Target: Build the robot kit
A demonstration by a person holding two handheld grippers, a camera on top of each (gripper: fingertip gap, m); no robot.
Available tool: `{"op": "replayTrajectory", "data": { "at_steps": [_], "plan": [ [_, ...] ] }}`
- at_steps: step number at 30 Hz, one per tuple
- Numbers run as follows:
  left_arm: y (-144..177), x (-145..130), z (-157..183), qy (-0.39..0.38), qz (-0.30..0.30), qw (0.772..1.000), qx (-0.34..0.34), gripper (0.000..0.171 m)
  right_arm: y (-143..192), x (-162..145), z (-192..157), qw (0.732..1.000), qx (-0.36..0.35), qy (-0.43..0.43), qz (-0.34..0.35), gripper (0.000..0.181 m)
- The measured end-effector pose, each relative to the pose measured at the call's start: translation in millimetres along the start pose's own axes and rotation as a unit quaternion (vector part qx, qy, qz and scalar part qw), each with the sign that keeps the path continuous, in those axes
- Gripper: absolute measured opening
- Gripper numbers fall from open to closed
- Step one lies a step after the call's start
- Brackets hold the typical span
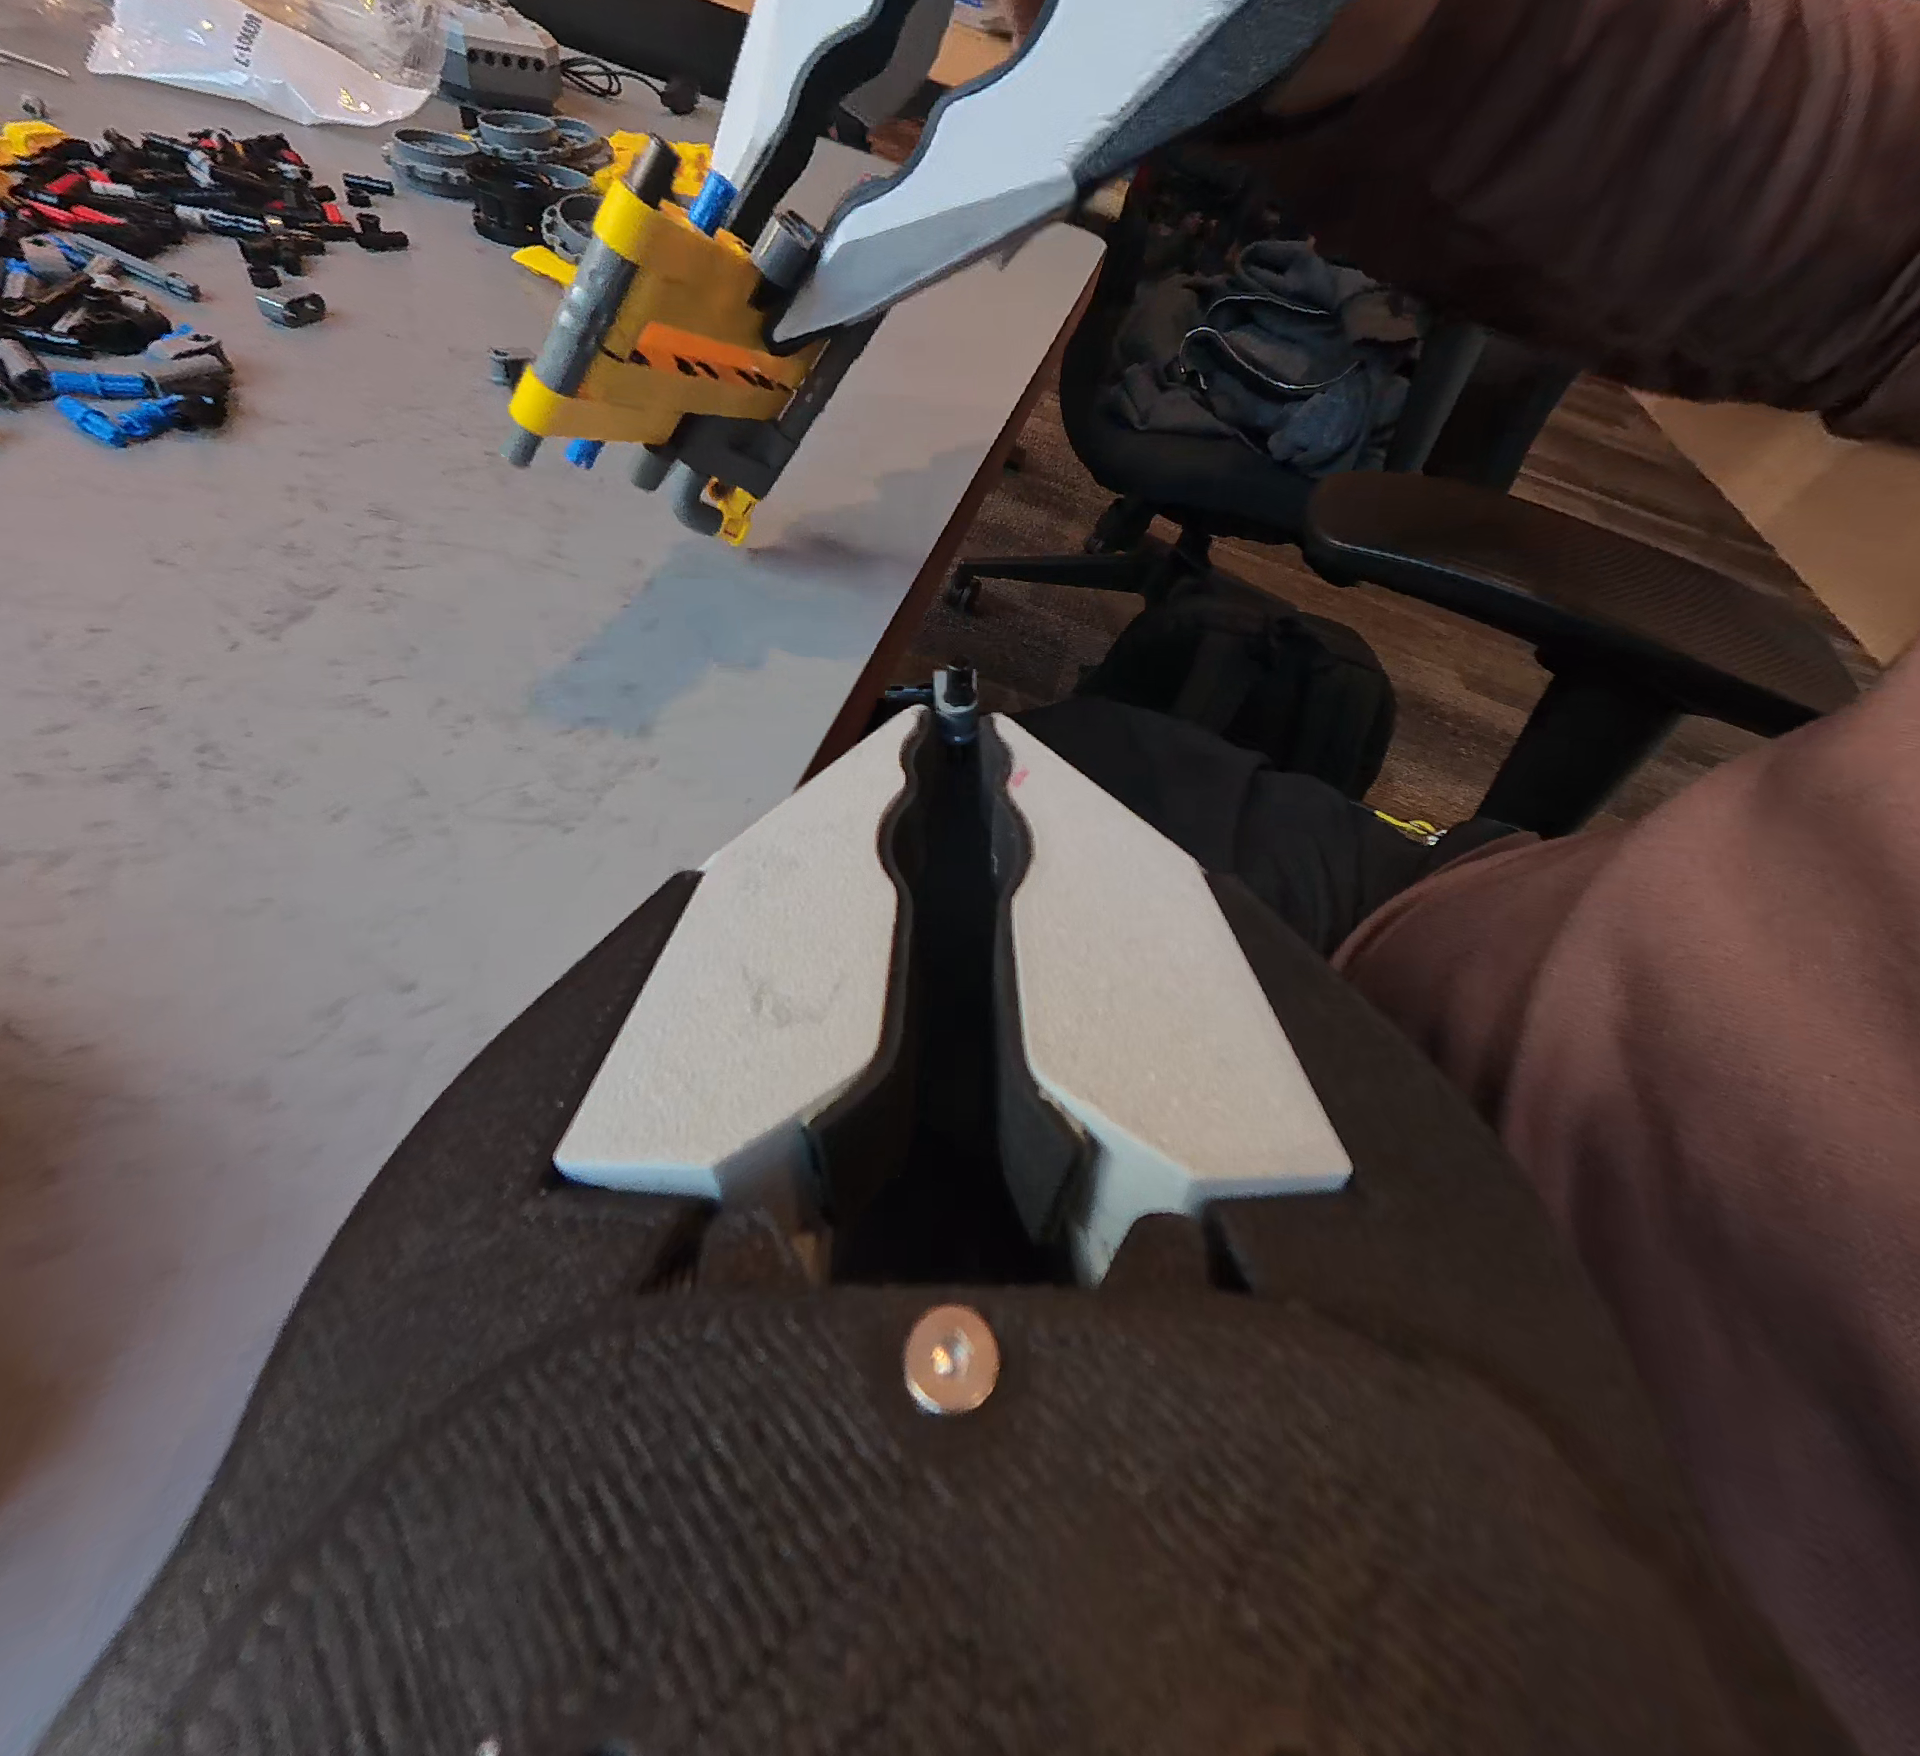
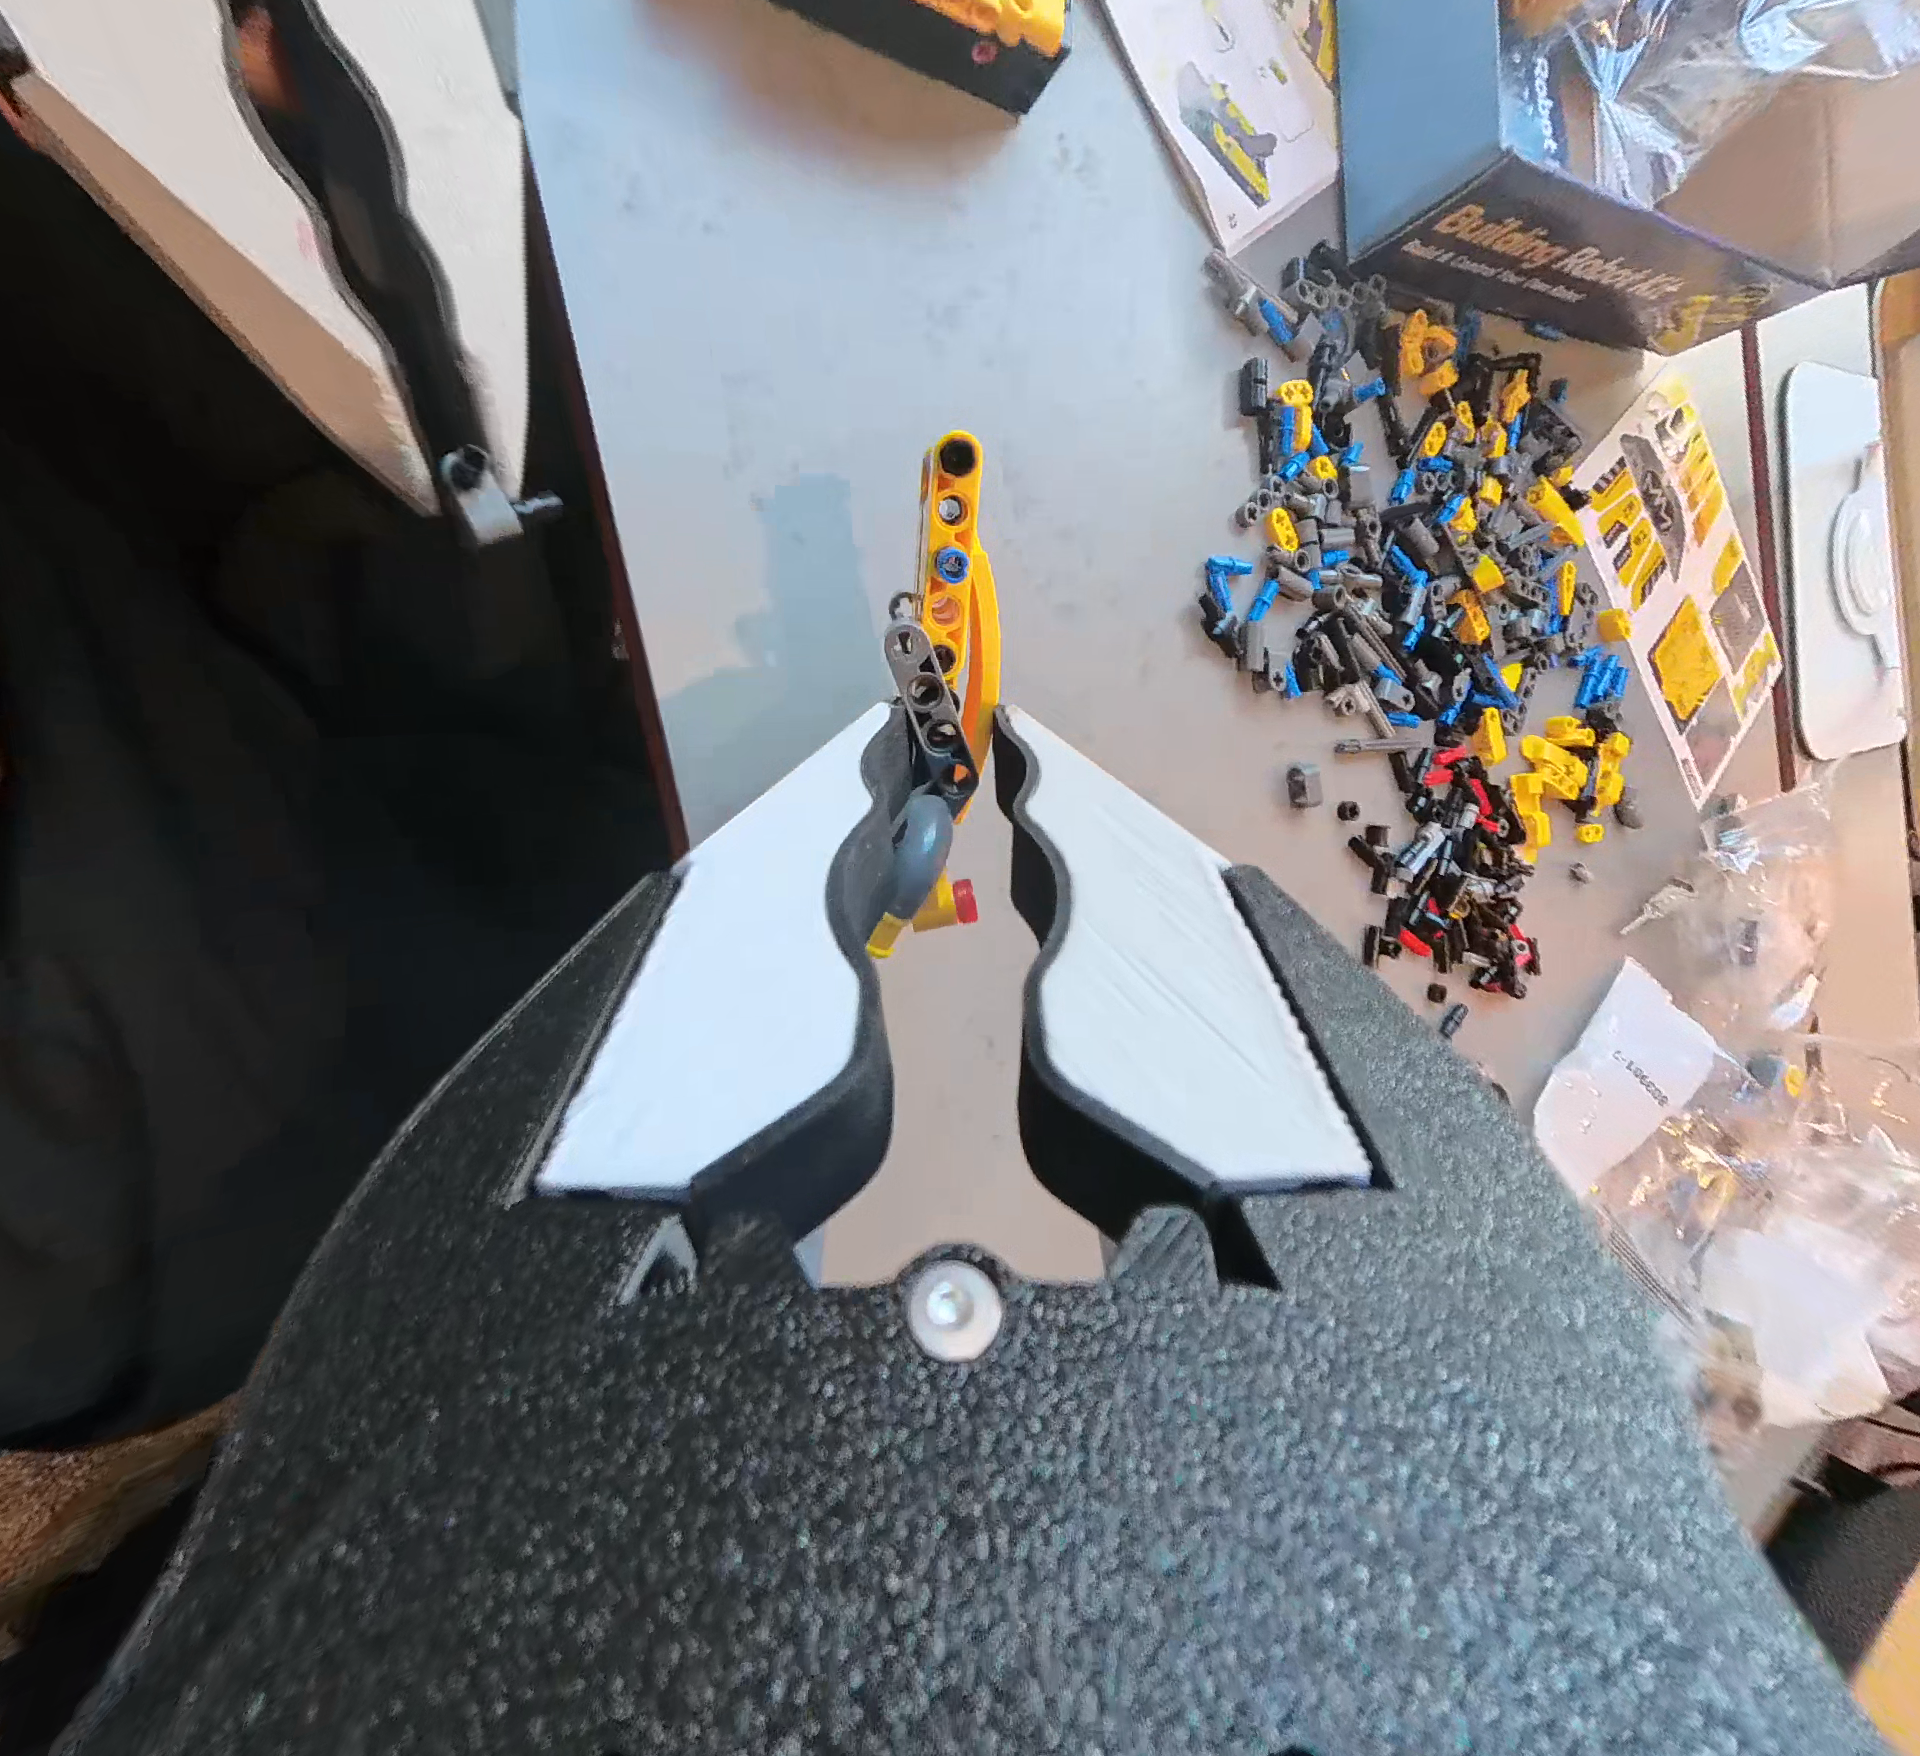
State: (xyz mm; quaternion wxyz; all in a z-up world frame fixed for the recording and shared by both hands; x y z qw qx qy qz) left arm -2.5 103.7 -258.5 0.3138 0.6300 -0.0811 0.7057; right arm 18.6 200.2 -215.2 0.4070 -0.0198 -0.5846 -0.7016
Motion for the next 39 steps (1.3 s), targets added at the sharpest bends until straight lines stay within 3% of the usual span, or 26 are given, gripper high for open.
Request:
{"op": "replayTrajectory", "data": {
  "at_steps": [14, 24, 39],
  "plan": [
    [11.8, 39.8, -19.1, 0.079, 0.072, 0.992, 0.061, 0.005, -23.6, 22.5, -27.0, 0.984, -0.149, 0.094, 0.013, 0.011],
    [10.0, 38.1, -16.6, 0.153, 0.069, 0.985, 0.028, 0.005, -26.4, 25.8, -31.5, 0.977, -0.188, 0.099, 0.023, 0.012],
    [4.5, 33.2, -6.5, 0.158, 0.066, 0.984, -0.042, 0.005, -27.6, 27.7, -36.9, 0.967, -0.225, 0.113, 0.034, 0.012]
  ]
}}
Point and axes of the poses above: each gripper's, where its closed fingertips meet, y back along the fingers, x out of its top, z = x × y across the jaws, the point moved 2 cm from there along y, back along the fingers, and after that the axes turned 9 degrees about x, right-handed, at the moved point
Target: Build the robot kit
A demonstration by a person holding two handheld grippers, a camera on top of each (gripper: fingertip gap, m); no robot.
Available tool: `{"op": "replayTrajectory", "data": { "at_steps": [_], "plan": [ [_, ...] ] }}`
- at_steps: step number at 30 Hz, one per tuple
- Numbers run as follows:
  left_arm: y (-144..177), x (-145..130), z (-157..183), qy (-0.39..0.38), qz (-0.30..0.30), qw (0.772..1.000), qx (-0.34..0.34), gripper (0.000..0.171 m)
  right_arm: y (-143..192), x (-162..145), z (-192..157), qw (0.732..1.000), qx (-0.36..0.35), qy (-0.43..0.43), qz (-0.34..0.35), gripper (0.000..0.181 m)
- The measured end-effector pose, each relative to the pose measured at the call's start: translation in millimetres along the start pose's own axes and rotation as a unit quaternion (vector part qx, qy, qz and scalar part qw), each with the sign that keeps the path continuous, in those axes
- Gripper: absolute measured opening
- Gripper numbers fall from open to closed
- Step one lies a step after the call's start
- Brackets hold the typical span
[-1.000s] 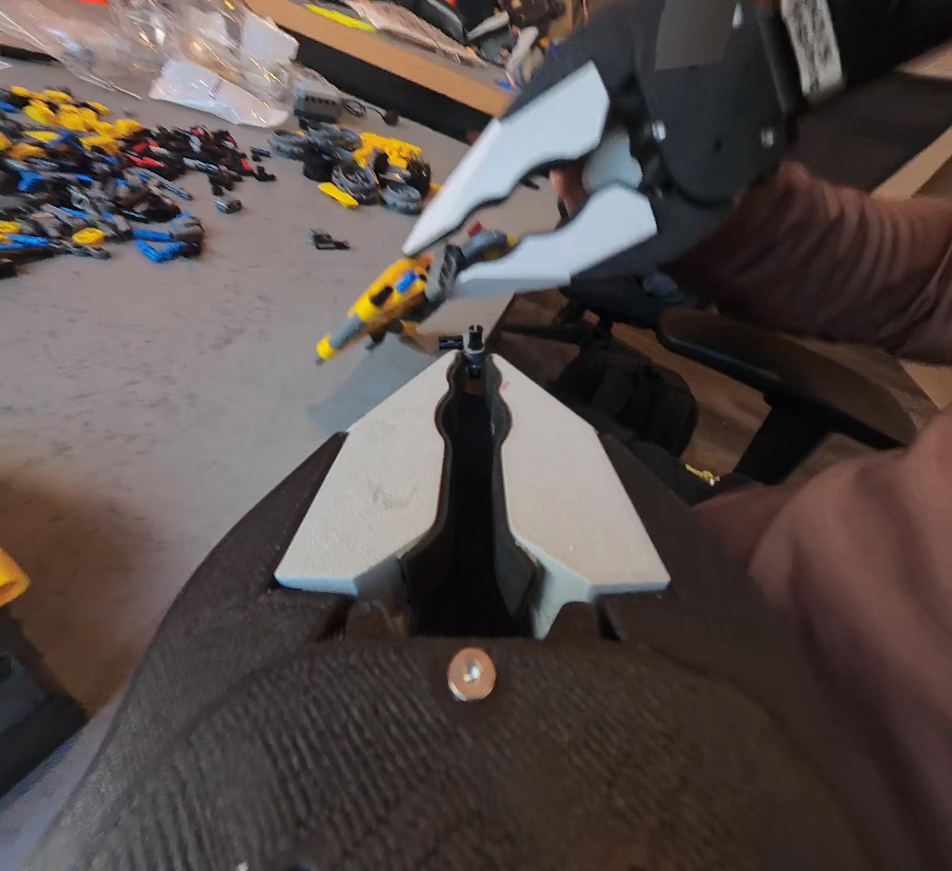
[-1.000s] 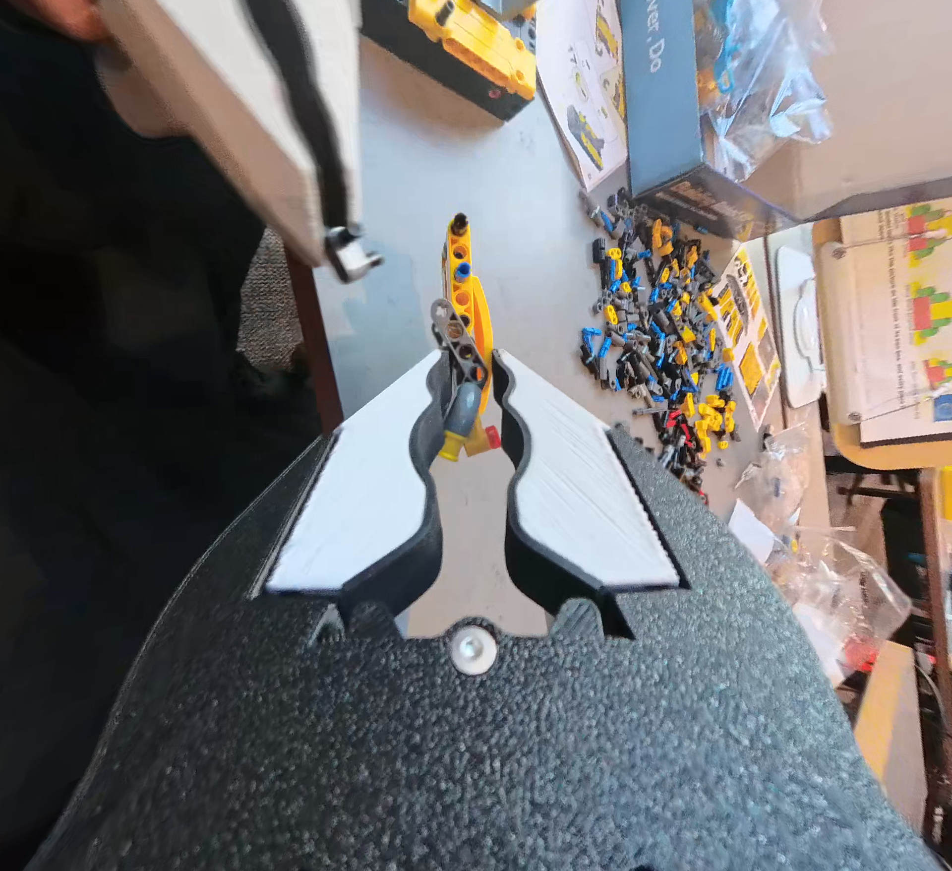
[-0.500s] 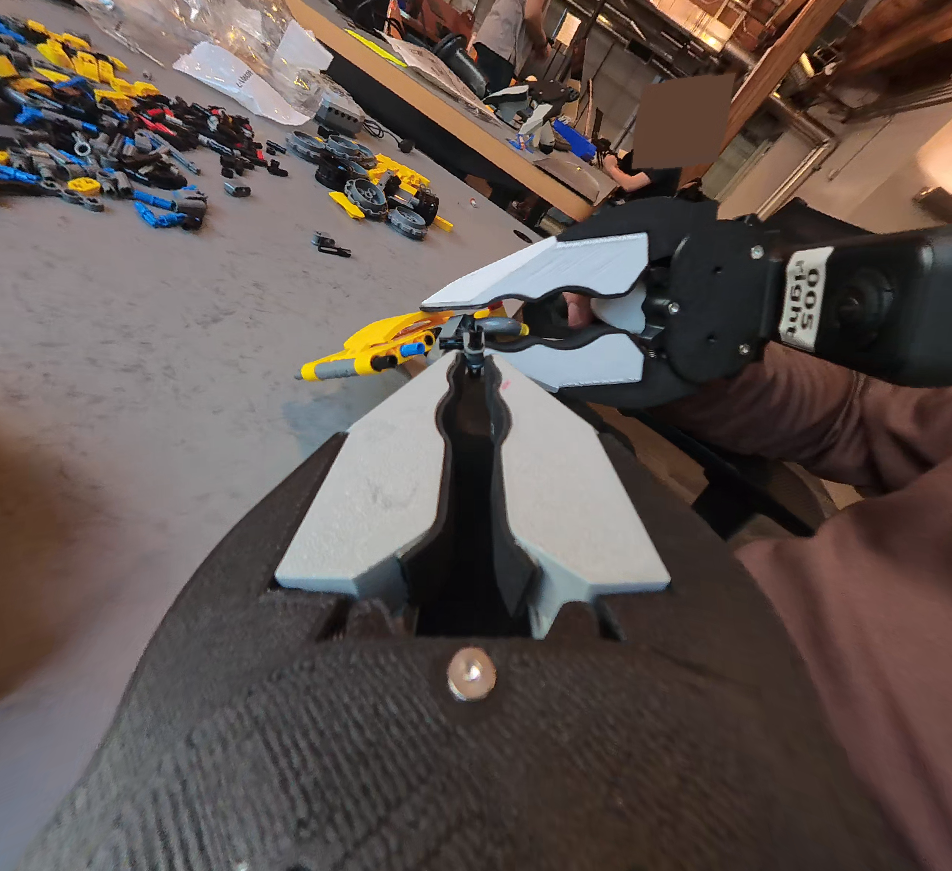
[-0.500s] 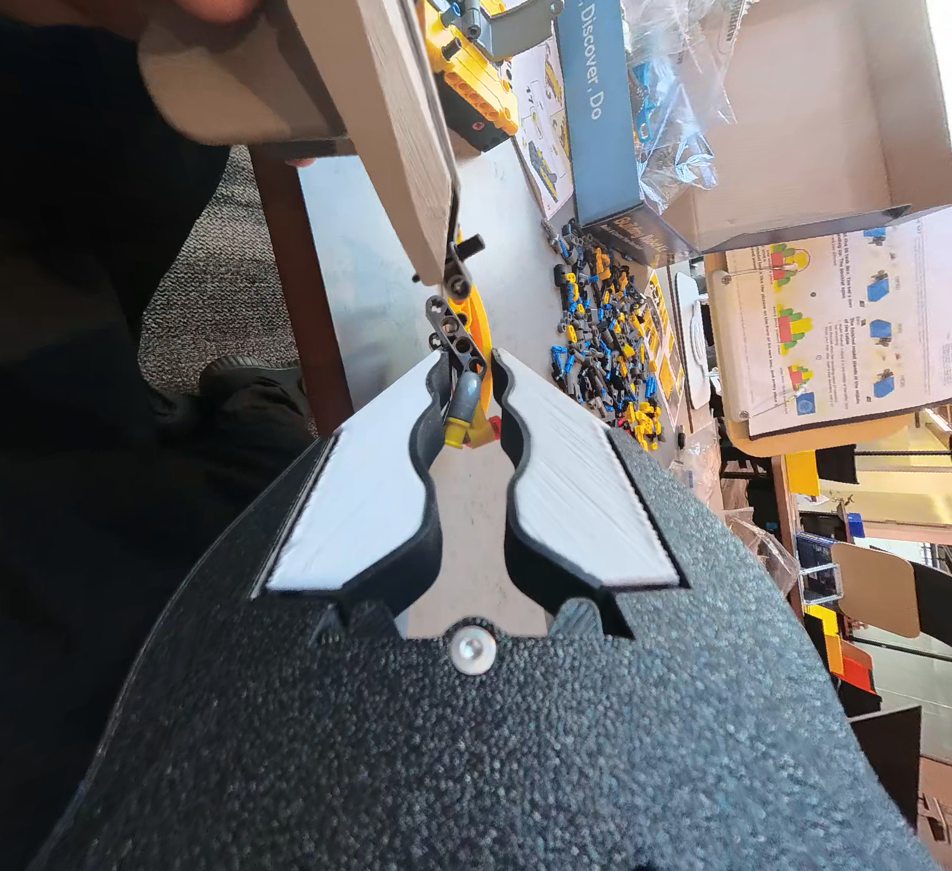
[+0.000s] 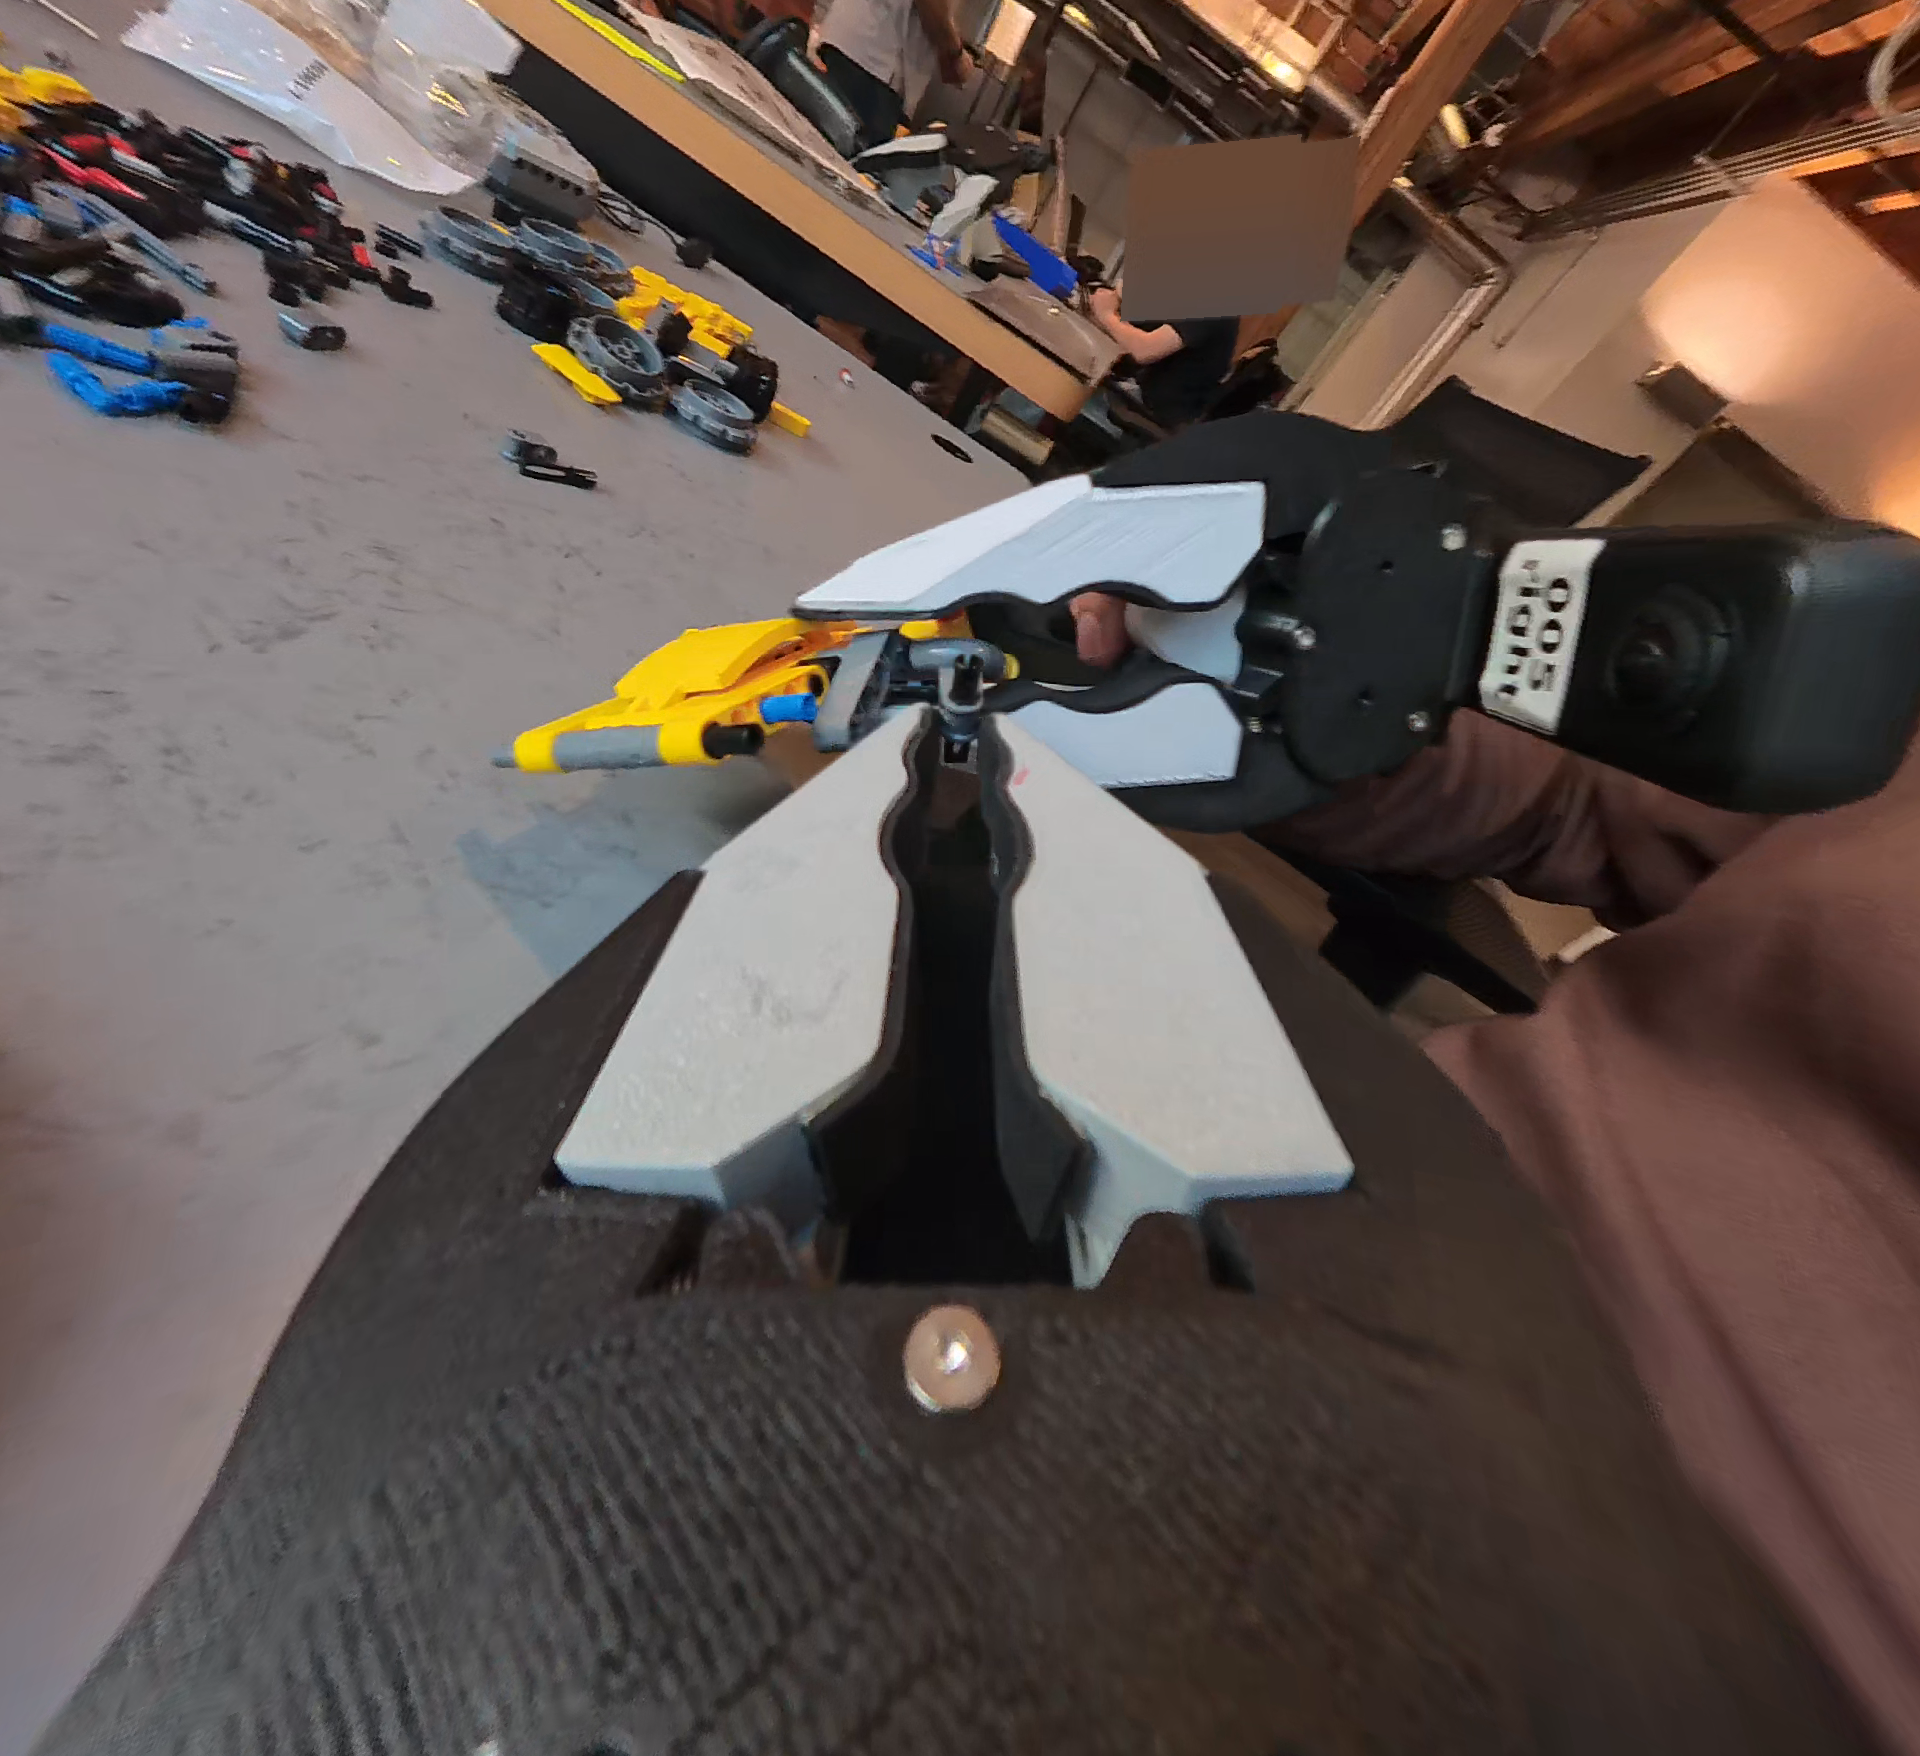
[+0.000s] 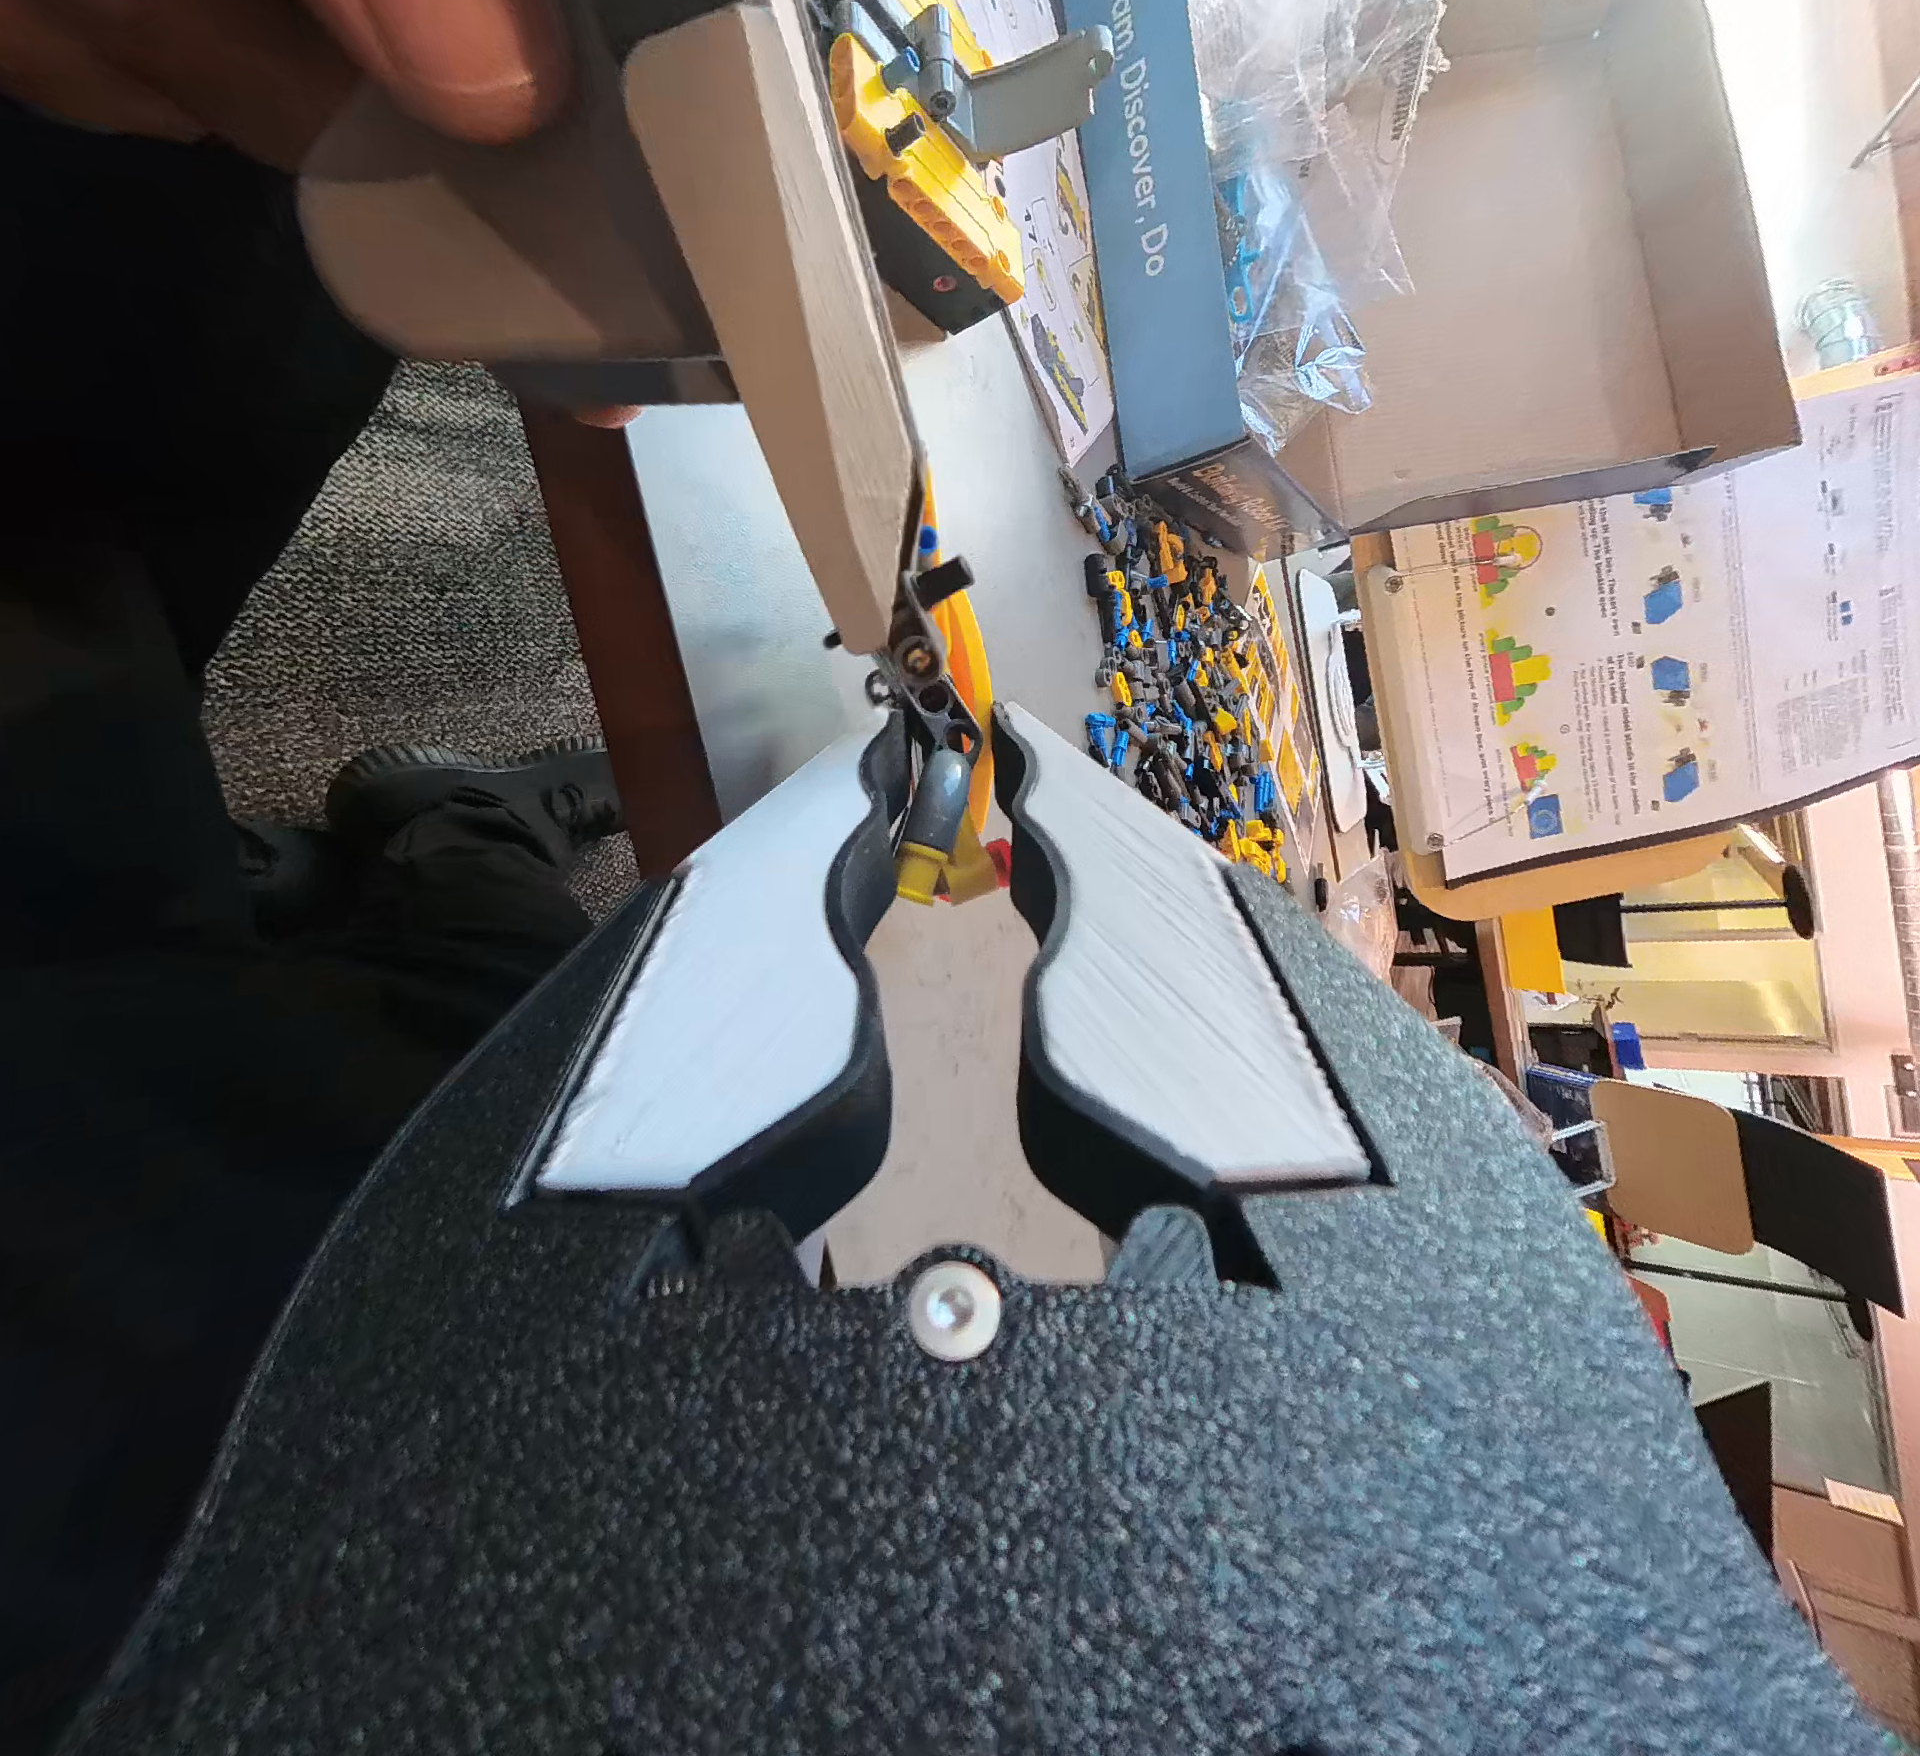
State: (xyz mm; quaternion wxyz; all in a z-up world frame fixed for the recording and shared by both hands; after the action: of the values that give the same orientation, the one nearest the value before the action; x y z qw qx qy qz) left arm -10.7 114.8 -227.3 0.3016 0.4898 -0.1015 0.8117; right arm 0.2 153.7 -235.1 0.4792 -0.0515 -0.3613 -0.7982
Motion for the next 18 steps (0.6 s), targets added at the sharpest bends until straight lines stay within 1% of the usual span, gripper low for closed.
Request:
{"op": "replayTrajectory", "data": {
  "at_steps": [1, 7, 11, 14, 18],
  "plan": [
    [-0.5, -0.7, 2.5, 0.008, -0.002, 1.000, -0.012, 0.005, 0.4, -0.2, -0.1, 1.000, -0.002, 0.000, 0.001, 0.012],
    [-3.6, -3.8, 0.9, 0.028, 0.001, 0.999, -0.026, 0.005, 2.2, -0.1, -3.3, 1.000, -0.021, 0.022, 0.004, 0.012],
    [-7.2, -9.5, 1.9, 0.044, -0.008, 0.998, -0.048, 0.005, 2.1, 0.4, -5.1, 0.999, -0.030, 0.027, 0.013, 0.012],
    [-6.5, -7.7, 1.6, 0.048, 0.006, 0.997, -0.061, 0.004, 2.9, 0.1, -6.5, 0.999, -0.035, 0.036, 0.018, 0.012],
    [-6.7, -8.7, -1.2, 0.053, 0.004, 0.996, -0.066, 0.004, 2.4, -1.6, -5.8, 0.999, -0.036, 0.034, 0.018, 0.012]
  ]
}}
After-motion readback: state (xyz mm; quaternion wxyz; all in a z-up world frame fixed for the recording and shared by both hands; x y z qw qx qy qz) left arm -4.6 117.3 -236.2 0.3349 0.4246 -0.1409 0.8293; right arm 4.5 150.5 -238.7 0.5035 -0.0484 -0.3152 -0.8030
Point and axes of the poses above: each gripper's, where its closed fingertips meet, y back along the fingers, x out of its top, z = x × y across the jaws, the point moved 2 cm from there along y, back along the fingers, and after that the axes turned 9 degrees about x, right-handed, at the moved point
